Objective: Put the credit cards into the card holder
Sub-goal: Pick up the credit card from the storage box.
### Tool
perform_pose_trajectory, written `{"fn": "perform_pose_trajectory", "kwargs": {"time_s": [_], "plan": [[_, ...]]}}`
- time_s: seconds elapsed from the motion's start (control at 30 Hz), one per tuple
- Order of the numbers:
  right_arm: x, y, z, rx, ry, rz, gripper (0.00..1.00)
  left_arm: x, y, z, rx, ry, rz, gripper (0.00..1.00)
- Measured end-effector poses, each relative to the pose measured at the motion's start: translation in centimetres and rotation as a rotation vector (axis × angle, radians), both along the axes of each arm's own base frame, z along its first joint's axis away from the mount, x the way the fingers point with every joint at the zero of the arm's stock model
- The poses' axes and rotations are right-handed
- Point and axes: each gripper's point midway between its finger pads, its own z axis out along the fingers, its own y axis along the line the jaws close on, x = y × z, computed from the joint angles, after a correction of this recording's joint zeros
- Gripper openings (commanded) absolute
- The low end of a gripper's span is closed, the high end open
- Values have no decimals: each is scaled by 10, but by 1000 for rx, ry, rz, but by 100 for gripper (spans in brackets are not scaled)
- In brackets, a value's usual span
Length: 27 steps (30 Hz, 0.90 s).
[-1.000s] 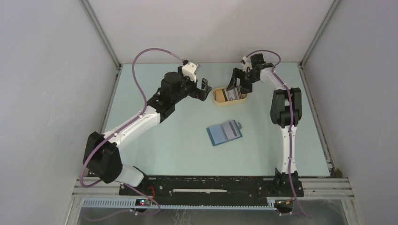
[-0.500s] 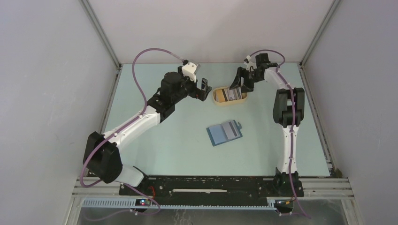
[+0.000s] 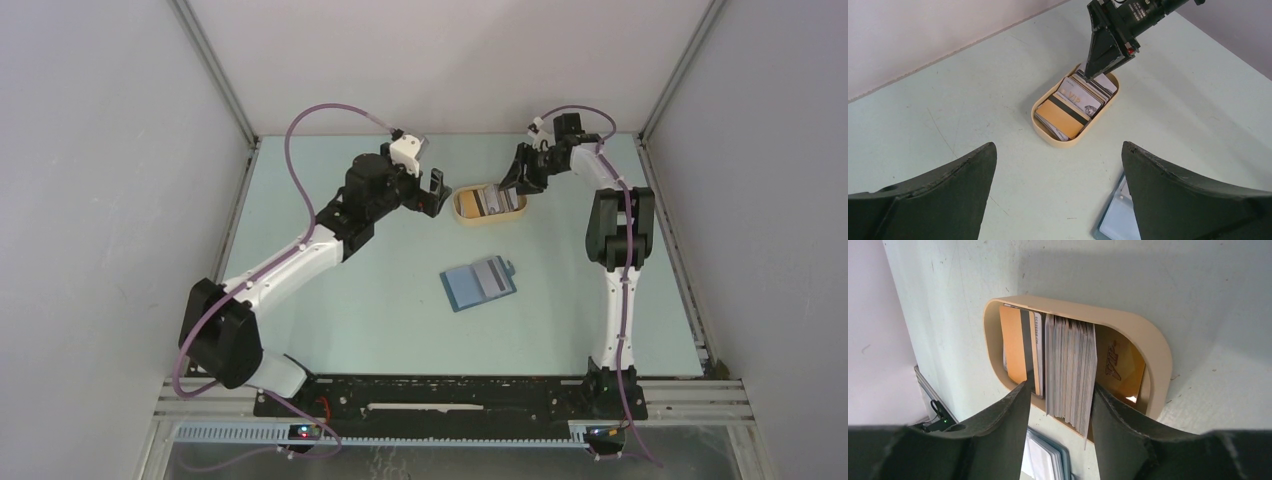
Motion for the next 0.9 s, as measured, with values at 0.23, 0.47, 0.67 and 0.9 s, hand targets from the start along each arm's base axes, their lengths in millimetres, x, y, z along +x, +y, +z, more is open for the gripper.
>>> {"fn": "perform_pose_trajectory", "kwargs": {"time_s": [0.23, 0.47, 0.67, 0.9], "plan": [[1, -4, -4, -2, 5, -4, 30, 0, 1, -2, 7, 5, 0, 100], [1, -7, -14, -20, 21, -15, 19, 0, 1, -3, 8, 7, -2, 100], [2, -9, -16, -38, 21, -23, 37, -1, 1, -4, 11, 12, -3, 100], [1, -9, -16, -39, 19, -16, 54, 0, 1, -7, 14, 18, -4, 100]]}}
